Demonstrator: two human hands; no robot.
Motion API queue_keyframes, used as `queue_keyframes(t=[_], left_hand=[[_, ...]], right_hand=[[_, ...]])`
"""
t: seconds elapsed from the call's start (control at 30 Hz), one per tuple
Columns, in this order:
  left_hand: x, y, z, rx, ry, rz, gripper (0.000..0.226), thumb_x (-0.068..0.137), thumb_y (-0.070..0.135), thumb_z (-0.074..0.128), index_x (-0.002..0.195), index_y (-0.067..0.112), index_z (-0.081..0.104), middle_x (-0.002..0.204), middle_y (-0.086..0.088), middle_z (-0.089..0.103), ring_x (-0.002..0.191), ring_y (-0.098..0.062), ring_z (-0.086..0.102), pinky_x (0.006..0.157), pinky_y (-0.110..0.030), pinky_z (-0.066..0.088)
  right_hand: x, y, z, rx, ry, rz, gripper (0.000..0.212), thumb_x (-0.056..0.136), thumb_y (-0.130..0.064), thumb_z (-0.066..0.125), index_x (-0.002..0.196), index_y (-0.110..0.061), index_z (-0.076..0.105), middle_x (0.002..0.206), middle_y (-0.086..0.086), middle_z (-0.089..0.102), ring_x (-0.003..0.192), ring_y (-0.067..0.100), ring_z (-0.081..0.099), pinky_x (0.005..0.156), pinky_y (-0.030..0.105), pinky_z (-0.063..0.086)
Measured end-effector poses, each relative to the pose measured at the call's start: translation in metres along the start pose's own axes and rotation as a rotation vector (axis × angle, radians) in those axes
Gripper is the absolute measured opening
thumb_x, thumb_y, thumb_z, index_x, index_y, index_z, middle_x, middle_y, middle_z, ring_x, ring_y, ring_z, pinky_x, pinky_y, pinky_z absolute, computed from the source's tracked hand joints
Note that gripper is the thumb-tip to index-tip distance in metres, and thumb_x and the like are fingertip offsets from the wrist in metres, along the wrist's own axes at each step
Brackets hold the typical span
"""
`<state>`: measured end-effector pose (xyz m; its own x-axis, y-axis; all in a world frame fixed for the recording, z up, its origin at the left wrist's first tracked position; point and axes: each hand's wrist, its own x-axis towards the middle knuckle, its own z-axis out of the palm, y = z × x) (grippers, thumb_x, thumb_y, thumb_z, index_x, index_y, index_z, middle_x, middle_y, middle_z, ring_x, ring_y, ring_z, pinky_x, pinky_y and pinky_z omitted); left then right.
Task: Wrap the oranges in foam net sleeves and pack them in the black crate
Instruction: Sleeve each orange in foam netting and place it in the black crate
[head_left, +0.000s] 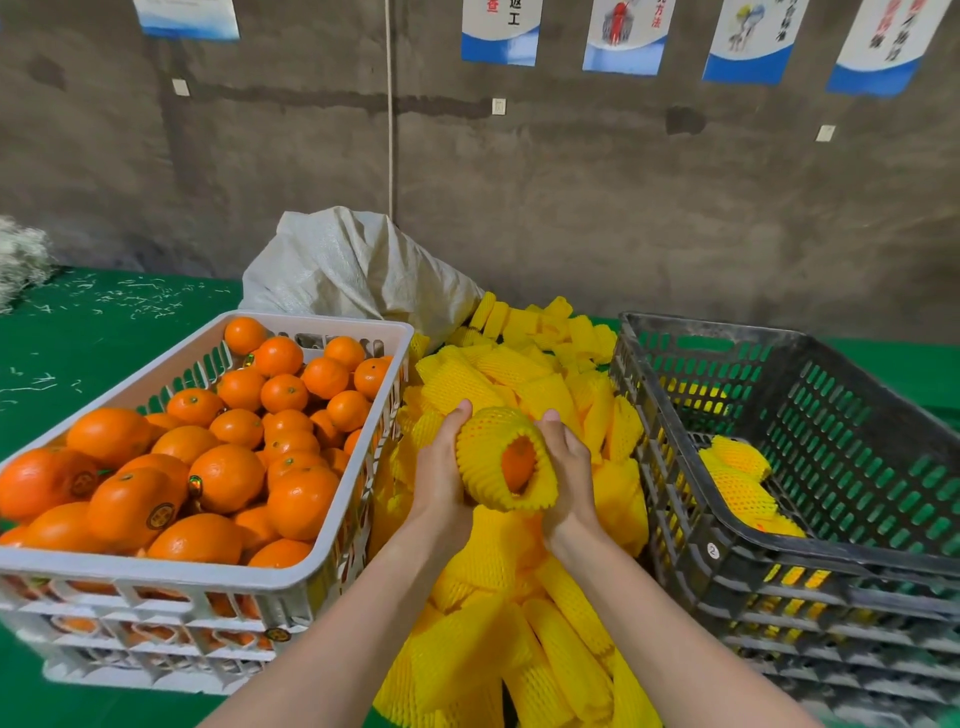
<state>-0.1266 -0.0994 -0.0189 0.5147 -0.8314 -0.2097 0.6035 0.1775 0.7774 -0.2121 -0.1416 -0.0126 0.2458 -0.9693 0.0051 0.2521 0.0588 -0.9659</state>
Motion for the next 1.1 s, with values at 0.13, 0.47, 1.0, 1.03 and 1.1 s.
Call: queue_keyframes(t=[0.13,0.47,1.0,1.03,1.1], left_hand=[[0.006,0.004,-0.002,0.115,0.187,0.102,0.025,0.086,0.034,0.066,0.067,0.019,0.058,0.062,0.0,0.066,0.068,-0.019,0.063,0.065,-0.029,0.049],[0.001,-0.013,-0.016,0.476,0.201,0.469,0.059,0.092,0.025,0.06,0.042,0.016,0.032,0.041,0.0,0.026,0.041,-0.016,0.023,0.058,-0.031,0.033],[0.004,0.0,-0.015,0.496,-0.035,0.344,0.055,0.076,0.045,0.054,0.061,-0.007,0.058,0.06,-0.015,0.059,0.057,-0.023,0.057,0.062,-0.032,0.046],[0.005,0.004,-0.015,0.515,-0.045,0.247,0.05,0.077,0.048,0.054,0.067,0.0,0.063,0.064,-0.011,0.065,0.062,-0.019,0.064,0.062,-0.029,0.05],[0.002,0.012,-0.015,0.487,-0.119,-0.006,0.045,0.085,0.057,0.049,0.085,0.017,0.069,0.082,-0.004,0.073,0.076,-0.019,0.069,0.066,-0.031,0.054]], right_hand=[[-0.003,-0.003,-0.005,-0.081,-0.107,0.26,0.046,0.094,-0.055,0.034,0.094,-0.02,0.064,0.096,0.006,0.066,0.093,0.024,0.061,0.084,0.039,0.051],[-0.008,0.002,-0.007,-0.072,-0.194,0.434,0.041,0.091,-0.053,0.042,0.117,-0.026,0.058,0.12,0.005,0.062,0.104,0.021,0.059,0.093,0.033,0.045],[-0.012,0.006,-0.009,0.022,-0.231,0.171,0.036,0.092,-0.041,0.047,0.068,-0.031,0.071,0.068,-0.012,0.071,0.071,0.007,0.066,0.064,0.024,0.051],[-0.013,0.005,-0.01,-0.025,-0.247,0.123,0.037,0.092,-0.042,0.047,0.066,-0.032,0.071,0.072,-0.013,0.071,0.077,0.006,0.066,0.072,0.025,0.051],[-0.013,0.0,-0.013,-0.107,-0.24,0.014,0.03,0.092,-0.046,0.048,0.07,-0.037,0.066,0.082,-0.024,0.065,0.088,0.0,0.061,0.085,0.028,0.047]])
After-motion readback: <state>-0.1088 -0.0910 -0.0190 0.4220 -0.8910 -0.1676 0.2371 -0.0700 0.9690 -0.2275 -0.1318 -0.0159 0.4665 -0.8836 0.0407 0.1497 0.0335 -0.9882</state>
